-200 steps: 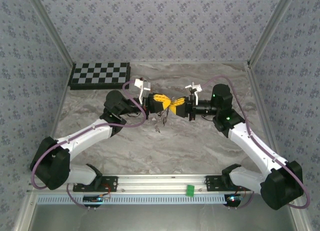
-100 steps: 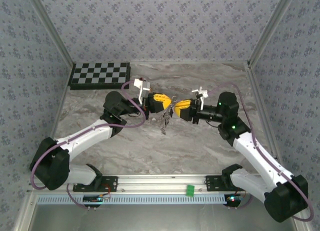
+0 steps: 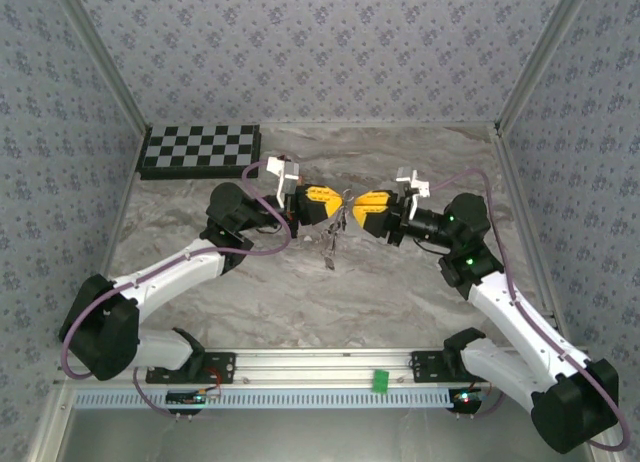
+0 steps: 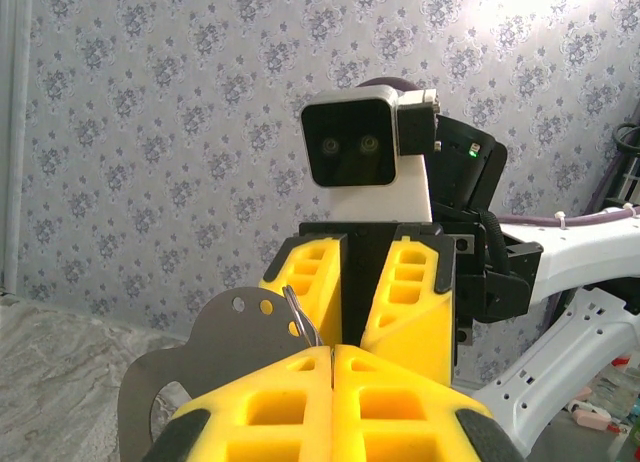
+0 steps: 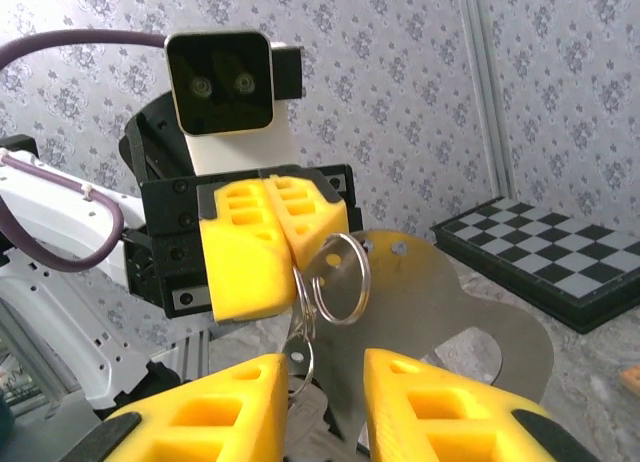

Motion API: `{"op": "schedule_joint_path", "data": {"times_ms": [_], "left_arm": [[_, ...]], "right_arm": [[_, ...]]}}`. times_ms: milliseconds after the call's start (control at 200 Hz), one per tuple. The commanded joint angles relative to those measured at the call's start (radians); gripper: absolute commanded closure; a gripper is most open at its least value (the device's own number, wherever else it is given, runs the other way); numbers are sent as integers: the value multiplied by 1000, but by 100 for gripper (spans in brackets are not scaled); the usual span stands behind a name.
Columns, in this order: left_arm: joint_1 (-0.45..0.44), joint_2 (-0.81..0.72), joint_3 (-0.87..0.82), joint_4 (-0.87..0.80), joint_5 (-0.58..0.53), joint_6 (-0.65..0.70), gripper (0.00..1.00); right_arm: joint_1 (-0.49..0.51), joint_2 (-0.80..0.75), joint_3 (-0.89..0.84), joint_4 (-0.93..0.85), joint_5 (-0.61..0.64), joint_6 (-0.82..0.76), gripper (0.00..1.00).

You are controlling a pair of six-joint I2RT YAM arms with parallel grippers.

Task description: Put the keys on the keyring

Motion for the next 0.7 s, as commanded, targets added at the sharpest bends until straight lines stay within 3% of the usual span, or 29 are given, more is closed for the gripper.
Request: {"op": "schedule_joint_path", "data": {"times_ms": [0,340,695], "left_arm": [[-5,-7,13,62,-9,-6,100],[-8,-4,15,60,-8,-4,100],[-11,-2,13,62,-8,-4,100]], "right_arm": [[14,12,10,71,12,31,74],[52,63,29,136,2,56,75],[69,91,36,154,3,61,83]]}}
